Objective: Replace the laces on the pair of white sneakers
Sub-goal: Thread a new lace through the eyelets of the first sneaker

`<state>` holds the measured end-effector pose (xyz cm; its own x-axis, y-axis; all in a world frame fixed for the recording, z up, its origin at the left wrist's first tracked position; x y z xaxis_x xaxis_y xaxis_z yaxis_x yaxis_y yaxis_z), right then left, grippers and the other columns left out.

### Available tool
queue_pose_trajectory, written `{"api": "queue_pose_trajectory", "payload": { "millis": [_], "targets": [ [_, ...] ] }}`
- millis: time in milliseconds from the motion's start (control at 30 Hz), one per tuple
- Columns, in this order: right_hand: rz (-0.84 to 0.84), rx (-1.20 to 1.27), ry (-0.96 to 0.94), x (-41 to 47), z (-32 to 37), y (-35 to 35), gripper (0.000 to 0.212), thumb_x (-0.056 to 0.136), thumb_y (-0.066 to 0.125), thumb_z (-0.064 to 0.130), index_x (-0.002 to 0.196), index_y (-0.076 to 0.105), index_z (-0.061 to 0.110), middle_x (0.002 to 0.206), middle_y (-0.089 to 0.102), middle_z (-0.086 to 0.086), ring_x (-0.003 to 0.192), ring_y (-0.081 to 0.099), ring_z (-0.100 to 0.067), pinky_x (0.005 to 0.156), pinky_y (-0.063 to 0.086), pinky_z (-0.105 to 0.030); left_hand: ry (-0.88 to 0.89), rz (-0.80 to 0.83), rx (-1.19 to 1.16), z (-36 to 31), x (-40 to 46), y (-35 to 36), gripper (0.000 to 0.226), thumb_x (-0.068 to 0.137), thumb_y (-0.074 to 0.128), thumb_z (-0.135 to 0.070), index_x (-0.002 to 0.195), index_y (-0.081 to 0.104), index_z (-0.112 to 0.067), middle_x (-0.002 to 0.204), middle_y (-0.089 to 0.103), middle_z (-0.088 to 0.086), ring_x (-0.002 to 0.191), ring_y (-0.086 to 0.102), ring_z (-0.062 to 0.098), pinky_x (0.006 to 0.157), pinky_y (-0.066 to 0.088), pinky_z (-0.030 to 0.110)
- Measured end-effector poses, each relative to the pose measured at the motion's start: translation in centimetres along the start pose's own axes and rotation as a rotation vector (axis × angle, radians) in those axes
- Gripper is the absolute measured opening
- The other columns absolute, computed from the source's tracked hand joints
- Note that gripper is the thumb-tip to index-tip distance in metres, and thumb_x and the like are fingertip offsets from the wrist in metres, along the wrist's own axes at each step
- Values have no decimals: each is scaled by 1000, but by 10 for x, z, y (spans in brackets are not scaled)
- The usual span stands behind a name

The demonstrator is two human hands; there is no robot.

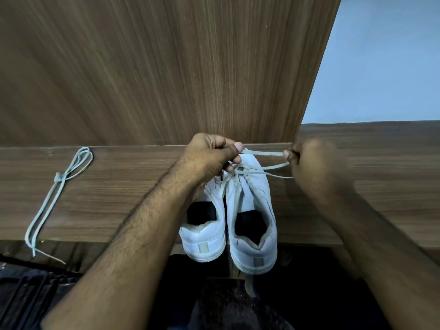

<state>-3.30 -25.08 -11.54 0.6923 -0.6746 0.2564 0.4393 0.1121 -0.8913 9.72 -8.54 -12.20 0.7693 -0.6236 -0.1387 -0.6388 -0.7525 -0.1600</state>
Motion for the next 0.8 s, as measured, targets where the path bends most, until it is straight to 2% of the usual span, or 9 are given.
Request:
{"api": "queue_pose_trajectory", "payload": {
  "millis": [100,200,267,300,433,600,800],
  "targets": [
    [-7,-119,-101,-2,14,0,27,101,52,37,105,73,20,84,59,-3,74,56,-24,60,34,-29,-7,-36,-34,0,-1,-2,17,97,65,-11,97,71,5,68,69,4,49,55,6,44,43,16],
    [-124,181,-321,-10,44,-11,23,98,57,37,104,76,26,89,57,4,86,55,-19,64,41,-31,-15,-6,-49,-2,-4,6,17,98,63,-10,98,71,4,74,74,8,52,63,8,44,45,16],
    [-114,420,-409,-13,58,-12,21,96,63,34,106,78,24,92,60,6,93,57,-17,74,48,-33,-30,27,-67,-2,-4,12,19,100,61,-13,99,72,3,77,76,9,58,68,10,48,47,16],
    [-101,456,-448,-15,62,-9,21,95,63,32,107,78,22,93,62,5,95,57,-17,77,49,-34,-47,44,-94,0,-4,15,20,101,60,-13,99,72,2,77,76,9,62,71,12,51,48,17],
    [-134,360,-496,-14,56,-2,20,94,64,31,106,78,23,91,62,7,90,53,-16,75,48,-37,-146,124,-231,3,-8,21,23,104,54,-17,98,70,-1,81,77,10,76,76,18,62,57,21],
    [-163,324,-542,-14,54,-4,15,91,69,26,100,80,20,89,62,6,86,49,-15,70,46,-34,-158,182,-256,0,-12,24,30,106,49,-20,90,67,-2,82,76,11,81,77,19,69,60,25],
    [-193,362,-564,-14,55,-10,13,88,73,30,94,81,22,89,64,8,88,50,-16,72,47,-40,-172,186,-291,1,-12,25,29,106,48,-24,89,63,-5,80,73,12,75,76,21,72,61,29]
  ]
}}
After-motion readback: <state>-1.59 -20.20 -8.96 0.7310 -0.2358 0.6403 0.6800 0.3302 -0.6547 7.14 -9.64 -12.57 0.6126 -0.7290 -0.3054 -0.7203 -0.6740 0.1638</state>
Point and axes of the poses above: each hand's wrist, its own x-axis towards the middle knuckle, its own y-axis out of the palm, z = x × y, the point moved 7 cm from there along x, towards the middle knuckle
